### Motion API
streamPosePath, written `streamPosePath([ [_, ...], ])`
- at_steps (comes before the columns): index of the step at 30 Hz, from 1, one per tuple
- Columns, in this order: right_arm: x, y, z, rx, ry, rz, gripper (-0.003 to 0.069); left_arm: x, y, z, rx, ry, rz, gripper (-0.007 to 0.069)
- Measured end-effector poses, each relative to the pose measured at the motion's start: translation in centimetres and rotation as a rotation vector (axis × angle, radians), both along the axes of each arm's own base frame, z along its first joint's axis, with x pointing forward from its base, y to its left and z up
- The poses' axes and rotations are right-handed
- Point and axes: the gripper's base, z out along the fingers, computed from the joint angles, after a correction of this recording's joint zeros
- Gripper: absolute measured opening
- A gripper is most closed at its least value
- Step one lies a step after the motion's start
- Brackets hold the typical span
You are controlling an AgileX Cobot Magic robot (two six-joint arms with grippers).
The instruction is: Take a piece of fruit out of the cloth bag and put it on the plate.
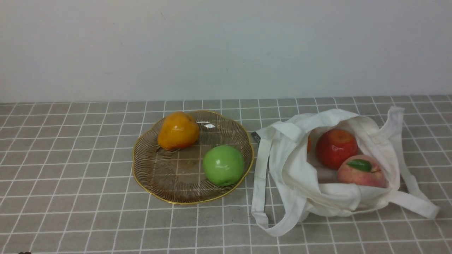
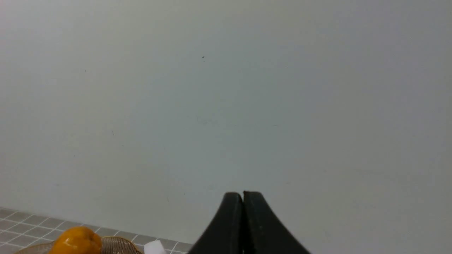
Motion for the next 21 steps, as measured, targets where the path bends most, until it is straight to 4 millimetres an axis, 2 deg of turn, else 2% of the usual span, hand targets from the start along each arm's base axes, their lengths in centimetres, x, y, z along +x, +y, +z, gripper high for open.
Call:
streamPosePath([
  [6, 0.0, 0.0, -0.1, -0.002, 0.007, 0.003, -0.0013, 0.0, 0.0, 0.0, 0.000, 0.000, 0.000, -0.0008],
  [9, 0.3, 0.0, -0.8, -0.003, 0.032, -0.006, -0.0013, 0.0, 0.0, 0.0, 0.000, 0.000, 0.000, -0.0008],
  [17, 1.7, -0.4, -5.5, 0.050, 0.215, -0.061, -0.0013, 0.0, 0.0, 0.0, 0.000, 0.000, 0.000, -0.0008],
  [21, 2.0, -0.4, -7.2, 0.054, 0.280, -0.070, -0.0013, 0.0, 0.0, 0.0, 0.000, 0.000, 0.000, -0.0008],
])
